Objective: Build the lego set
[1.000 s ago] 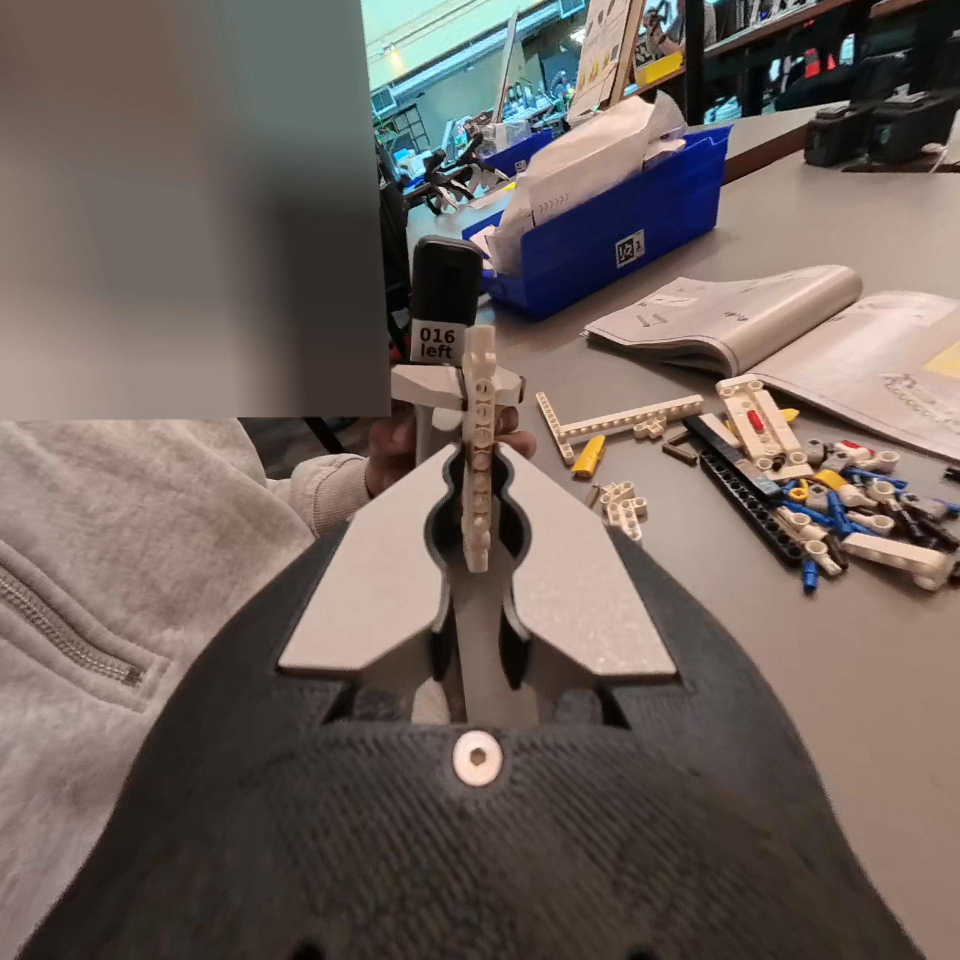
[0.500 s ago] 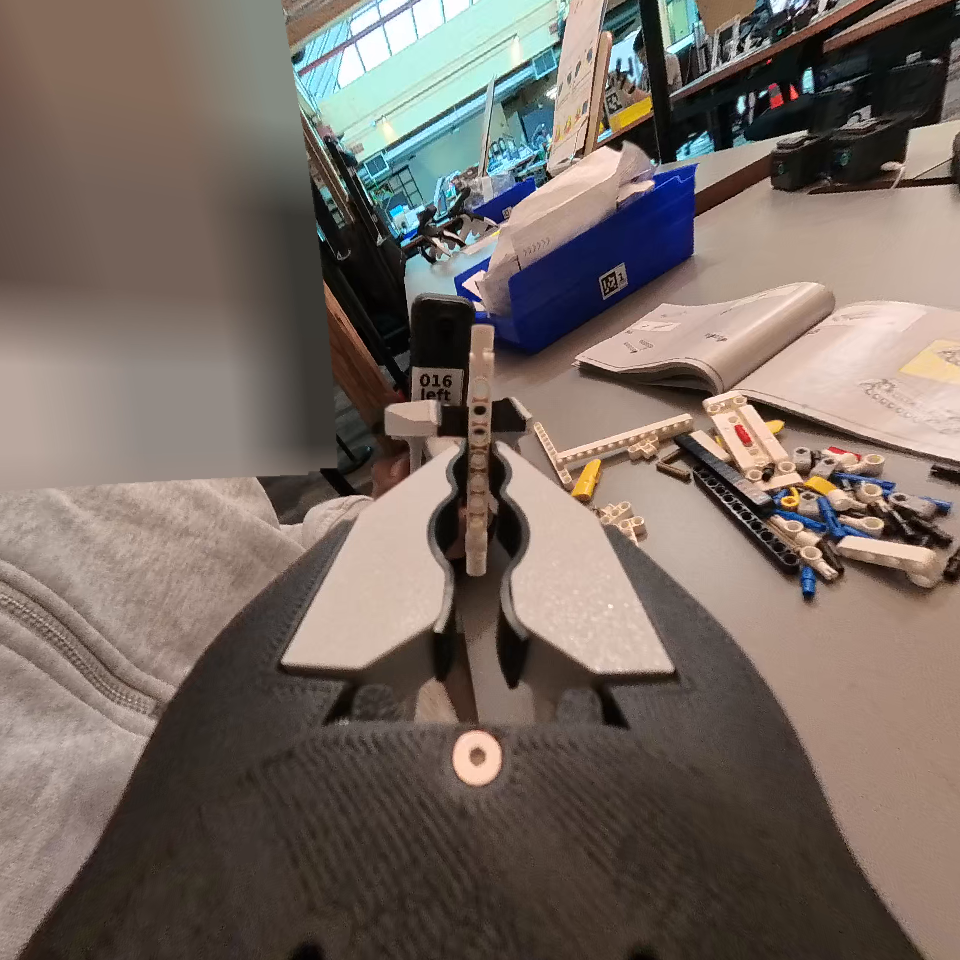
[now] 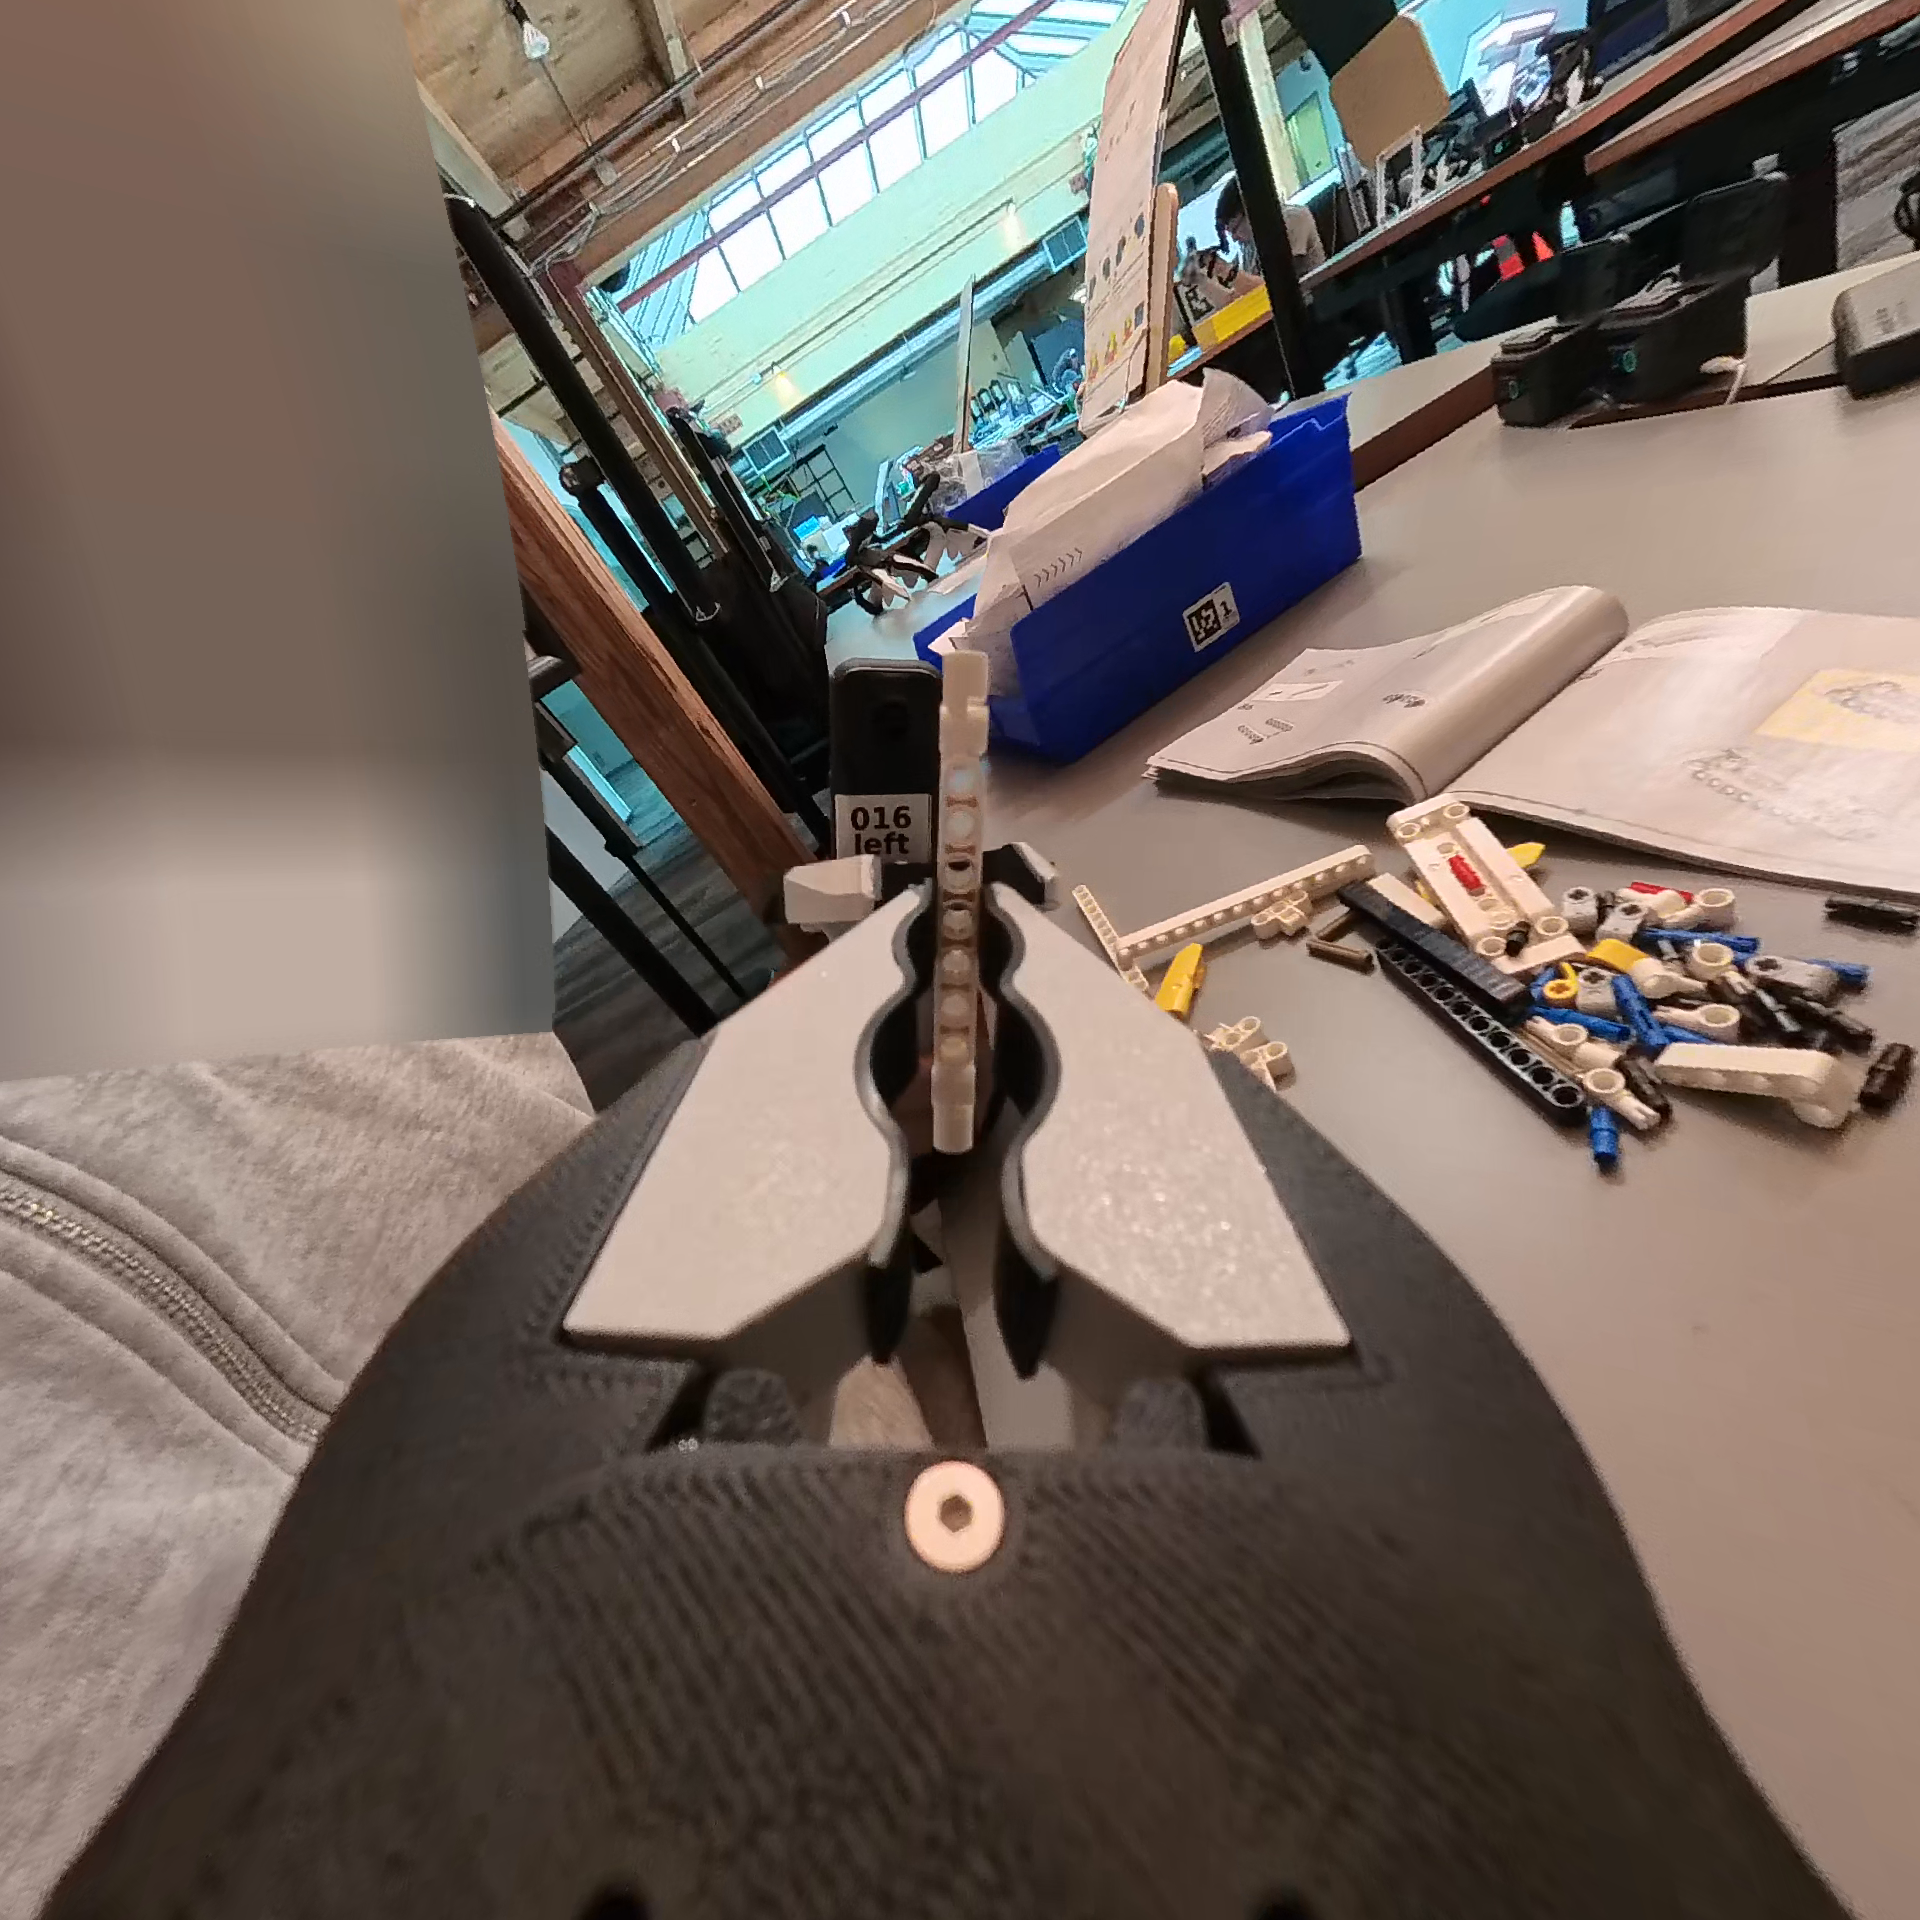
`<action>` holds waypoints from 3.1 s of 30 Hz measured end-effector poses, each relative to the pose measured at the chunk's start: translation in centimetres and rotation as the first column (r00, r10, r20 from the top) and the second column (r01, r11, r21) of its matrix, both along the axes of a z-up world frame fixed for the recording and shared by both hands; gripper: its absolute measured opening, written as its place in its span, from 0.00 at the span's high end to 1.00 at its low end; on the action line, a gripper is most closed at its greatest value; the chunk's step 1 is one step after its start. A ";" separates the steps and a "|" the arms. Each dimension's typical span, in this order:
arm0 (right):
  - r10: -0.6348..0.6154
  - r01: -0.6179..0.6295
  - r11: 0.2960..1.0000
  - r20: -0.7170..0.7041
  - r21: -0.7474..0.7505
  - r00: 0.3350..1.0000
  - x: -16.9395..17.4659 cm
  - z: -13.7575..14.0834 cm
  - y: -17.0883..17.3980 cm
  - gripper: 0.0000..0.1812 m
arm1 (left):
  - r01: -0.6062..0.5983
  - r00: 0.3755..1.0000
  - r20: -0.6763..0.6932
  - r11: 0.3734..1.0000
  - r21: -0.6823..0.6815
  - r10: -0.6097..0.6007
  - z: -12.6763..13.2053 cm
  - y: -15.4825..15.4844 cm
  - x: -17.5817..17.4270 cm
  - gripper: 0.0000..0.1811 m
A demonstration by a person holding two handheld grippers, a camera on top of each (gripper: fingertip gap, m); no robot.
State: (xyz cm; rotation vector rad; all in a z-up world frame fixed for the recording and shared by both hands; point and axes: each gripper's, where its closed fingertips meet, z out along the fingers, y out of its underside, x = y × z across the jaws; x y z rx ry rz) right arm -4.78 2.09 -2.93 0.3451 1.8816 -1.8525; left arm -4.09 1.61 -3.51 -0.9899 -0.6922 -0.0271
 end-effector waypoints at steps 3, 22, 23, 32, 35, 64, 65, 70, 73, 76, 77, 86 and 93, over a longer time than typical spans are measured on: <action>0.001 0.000 1.000 0.021 -0.013 1.000 -0.1 0.1 0.1 0.98 | 0.001 1.000 0.001 1.000 0.001 -0.001 0.0 0.0 0.0 0.83; -0.159 0.364 0.902 -0.605 0.232 0.780 -3.4 -2.7 1.2 0.97 | -0.004 1.000 0.028 1.000 0.011 0.004 -0.2 -0.2 -0.4 0.82; -0.138 0.449 0.861 -0.741 0.239 0.657 -4.0 -2.9 1.5 0.98 | -0.005 0.999 0.032 1.000 0.011 0.005 -0.3 -0.2 -0.5 0.82; 0.113 0.646 0.747 -0.988 0.156 0.107 -4.2 -3.6 1.6 0.97 | -0.025 0.998 0.058 1.000 -0.015 0.026 -0.8 0.0 -1.0 0.80; 0.117 0.632 0.762 -0.990 0.141 0.079 -3.7 -3.3 1.4 0.97 | -0.031 0.997 0.076 0.999 -0.028 0.033 -1.0 0.1 -1.2 0.77; 0.107 0.558 0.817 -0.989 0.144 0.098 -1.7 -3.8 0.2 0.97 | 0.001 0.986 0.170 1.000 -0.010 0.001 -1.9 0.1 -1.9 0.87; 0.108 0.558 0.817 -0.989 0.144 0.097 -1.7 -3.8 0.2 0.97 | 0.002 0.986 0.170 1.000 -0.009 -0.001 -1.9 0.1 -1.9 0.87; 0.109 0.558 0.817 -0.989 0.144 0.097 -1.8 -3.8 0.2 0.97 | 0.009 0.984 0.176 1.000 0.001 -0.009 -1.9 0.1 -2.0 0.87; 0.107 0.557 0.818 -0.990 0.143 0.096 -1.8 -3.8 0.2 0.97 | 0.005 0.985 0.173 1.000 -0.002 -0.005 -1.9 0.1 -2.0 0.87; 0.105 0.555 0.820 -0.990 0.139 0.094 -1.8 -3.8 0.2 0.97 | -0.012 0.987 0.157 1.000 -0.018 0.014 -1.9 0.1 -1.9 0.87; 0.105 0.555 0.820 -0.990 0.141 0.096 -1.8 -3.8 0.2 0.97 | -0.012 0.987 0.159 1.000 -0.019 0.015 -1.9 0.1 -1.9 0.87; 0.097 0.552 0.823 -0.990 0.137 0.101 -1.9 -3.8 0.1 0.97 | -0.007 0.986 0.166 1.000 -0.012 0.009 -1.9 0.1 -2.0 0.87; 0.097 0.551 0.823 -0.990 0.137 0.102 -1.9 -3.8 0.1 0.97 | -0.006 0.986 0.168 1.000 -0.010 0.008 -1.9 0.1 -2.0 0.87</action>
